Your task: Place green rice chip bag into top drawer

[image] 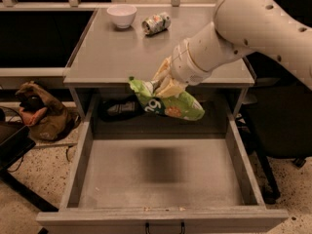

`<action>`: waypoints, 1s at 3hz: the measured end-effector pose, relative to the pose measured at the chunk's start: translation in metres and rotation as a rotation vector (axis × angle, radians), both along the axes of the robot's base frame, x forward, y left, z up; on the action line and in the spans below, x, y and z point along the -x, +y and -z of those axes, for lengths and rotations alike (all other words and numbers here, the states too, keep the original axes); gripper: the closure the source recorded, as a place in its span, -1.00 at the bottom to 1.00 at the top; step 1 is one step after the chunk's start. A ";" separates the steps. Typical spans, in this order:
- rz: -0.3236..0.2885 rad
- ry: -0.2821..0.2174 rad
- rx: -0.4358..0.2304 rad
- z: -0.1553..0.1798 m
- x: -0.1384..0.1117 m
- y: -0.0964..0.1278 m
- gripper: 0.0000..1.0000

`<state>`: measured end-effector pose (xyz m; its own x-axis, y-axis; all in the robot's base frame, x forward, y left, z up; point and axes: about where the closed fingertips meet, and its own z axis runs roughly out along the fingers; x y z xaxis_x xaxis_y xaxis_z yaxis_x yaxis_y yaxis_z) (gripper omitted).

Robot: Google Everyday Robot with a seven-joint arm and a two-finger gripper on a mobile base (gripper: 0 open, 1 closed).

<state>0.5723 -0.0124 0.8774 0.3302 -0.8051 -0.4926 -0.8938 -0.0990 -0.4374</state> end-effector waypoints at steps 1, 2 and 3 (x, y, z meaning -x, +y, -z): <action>-0.025 0.032 -0.042 0.025 0.016 0.009 1.00; -0.025 0.032 -0.042 0.025 0.016 0.009 1.00; -0.028 0.050 -0.045 0.034 0.019 0.013 1.00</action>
Offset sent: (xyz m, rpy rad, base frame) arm -0.0130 0.0071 -0.0206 0.0355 0.0258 0.0201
